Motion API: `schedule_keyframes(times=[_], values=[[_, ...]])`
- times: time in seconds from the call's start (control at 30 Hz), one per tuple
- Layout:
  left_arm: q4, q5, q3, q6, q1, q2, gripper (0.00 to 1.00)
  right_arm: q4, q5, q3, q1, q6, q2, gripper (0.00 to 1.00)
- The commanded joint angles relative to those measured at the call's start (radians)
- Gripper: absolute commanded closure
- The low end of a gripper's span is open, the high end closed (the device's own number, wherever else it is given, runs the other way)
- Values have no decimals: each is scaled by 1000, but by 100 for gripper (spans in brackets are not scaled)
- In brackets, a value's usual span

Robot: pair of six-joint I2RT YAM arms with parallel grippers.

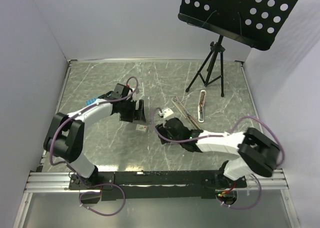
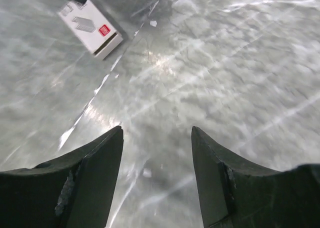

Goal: Unload the staples from the stapler

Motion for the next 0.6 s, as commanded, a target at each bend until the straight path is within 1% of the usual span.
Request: schedule_keyframes(times=[0.0, 0.03, 0.1, 0.27, 0.37, 0.5, 0.57], values=[[14, -118, 28, 45, -70, -45, 11, -28, 28, -74, 7, 73, -153, 35], [8, -166, 31, 50, -87, -42, 11, -32, 31, -95, 7, 76, -176, 34], [-8, -212, 42, 65, -134, -29, 11, -30, 39, -118, 7, 84, -242, 32], [-20, -267, 51, 77, -186, 11, 9, -21, 55, -177, 7, 84, -368, 22], [-21, -281, 55, 82, -202, 32, 1, -19, 59, -189, 9, 79, -400, 17], [-34, -331, 68, 77, -211, 57, 1, -21, 68, -189, 9, 76, -406, 10], [-32, -332, 71, 71, -211, 60, 1, -22, 71, -191, 9, 76, -406, 5]])
